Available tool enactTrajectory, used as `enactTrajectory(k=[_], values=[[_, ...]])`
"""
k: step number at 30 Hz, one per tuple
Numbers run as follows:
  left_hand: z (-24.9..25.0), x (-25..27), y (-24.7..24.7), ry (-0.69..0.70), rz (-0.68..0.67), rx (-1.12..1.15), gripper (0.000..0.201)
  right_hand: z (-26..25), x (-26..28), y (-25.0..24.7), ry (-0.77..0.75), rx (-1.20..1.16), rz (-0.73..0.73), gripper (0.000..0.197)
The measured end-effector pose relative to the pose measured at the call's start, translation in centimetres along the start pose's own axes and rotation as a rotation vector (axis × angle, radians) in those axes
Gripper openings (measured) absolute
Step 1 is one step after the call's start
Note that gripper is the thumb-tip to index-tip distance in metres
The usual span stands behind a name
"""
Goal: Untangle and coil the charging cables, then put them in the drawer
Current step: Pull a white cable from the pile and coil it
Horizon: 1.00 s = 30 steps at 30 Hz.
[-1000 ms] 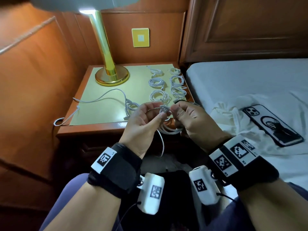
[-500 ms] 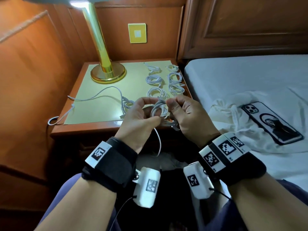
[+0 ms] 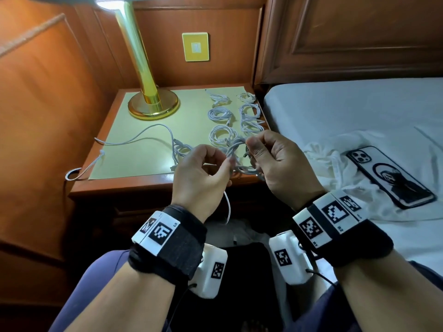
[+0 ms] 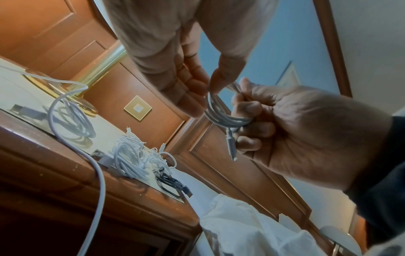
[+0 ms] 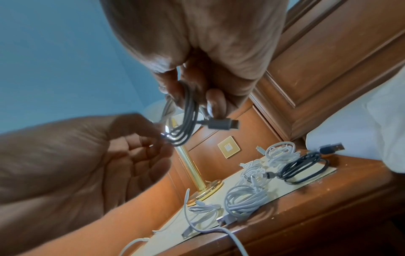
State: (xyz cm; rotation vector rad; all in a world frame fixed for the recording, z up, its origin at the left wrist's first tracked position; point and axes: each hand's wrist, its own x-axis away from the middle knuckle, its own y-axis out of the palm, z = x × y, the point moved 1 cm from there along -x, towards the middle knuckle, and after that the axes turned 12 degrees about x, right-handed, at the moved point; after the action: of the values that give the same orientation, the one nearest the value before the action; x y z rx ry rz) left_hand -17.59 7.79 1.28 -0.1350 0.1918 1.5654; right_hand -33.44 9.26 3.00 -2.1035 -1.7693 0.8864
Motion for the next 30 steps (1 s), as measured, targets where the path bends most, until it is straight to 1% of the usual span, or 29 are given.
enactTrajectory(k=[3,6,10,12,13,14,15,17,19,21,23,25,26,28,29,30], values=[[0.1,0.0,0.2,-0.002,-0.036,-0.046,0.018,0.0,0.3,-0.2,-0.051,0.052,0.041,0.03],[0.3,0.0,0.2,-0.085,-0.109,0.107,0.012,0.0,0.3,-0.6,-0.095,0.129,0.097,0.029],[0.6,-0.1,0.0,-0.233,-0.207,0.382,0.024,-0.1,0.5,-0.6,-0.143,0.15,0.14,0.026],[0.9,-0.1,-0.4,-0.254,-0.234,0.425,0.018,-0.2,0.5,-0.3,-0.166,0.151,0.153,0.022],[0.9,-0.2,-0.6,-0.25,-0.231,0.395,0.013,-0.2,0.6,-0.2,-0.179,0.155,0.155,0.02],[0.9,-0.3,-0.9,-0.235,-0.223,0.332,0.013,-0.1,0.5,-0.1,-0.186,0.159,0.156,0.021],[0.7,-0.3,-1.3,-0.21,-0.221,0.257,0.018,0.1,0.4,-0.1,-0.182,0.162,0.153,0.022],[0.4,-0.5,-1.8,-0.143,-0.234,0.128,0.028,0.6,0.2,-0.4,-0.136,0.161,0.142,0.027],[0.2,-0.5,-2.1,-0.069,-0.235,0.055,0.024,0.9,-0.1,-0.7,-0.068,0.116,0.132,0.029],[-0.1,-0.5,-2.2,-0.004,-0.19,-0.011,0.019,1.0,-0.4,-0.8,-0.001,0.004,0.124,0.029],[-0.5,-0.6,-2.1,0.089,-0.128,-0.171,0.016,1.2,-0.6,-0.8,0.046,-0.101,0.1,0.032],[-0.7,-0.6,-1.8,0.167,-0.077,-0.309,0.017,0.9,-0.5,-0.7,0.074,-0.176,0.059,0.032],[-0.8,-0.7,-1.6,0.17,-0.065,-0.35,0.017,0.7,-0.4,-0.6,0.095,-0.228,0.036,0.032],[-1.0,-0.7,-1.3,0.083,-0.057,-0.331,0.013,0.1,-0.1,-0.3,0.158,-0.376,-0.016,0.033],[-1.1,-0.7,-1.2,0.013,-0.056,-0.245,0.011,-0.2,0.0,-0.1,0.179,-0.449,-0.042,0.033],[-1.0,-0.5,-0.9,-0.054,-0.06,-0.113,0.009,-0.4,0.2,0.2,0.191,-0.505,-0.067,0.033]])
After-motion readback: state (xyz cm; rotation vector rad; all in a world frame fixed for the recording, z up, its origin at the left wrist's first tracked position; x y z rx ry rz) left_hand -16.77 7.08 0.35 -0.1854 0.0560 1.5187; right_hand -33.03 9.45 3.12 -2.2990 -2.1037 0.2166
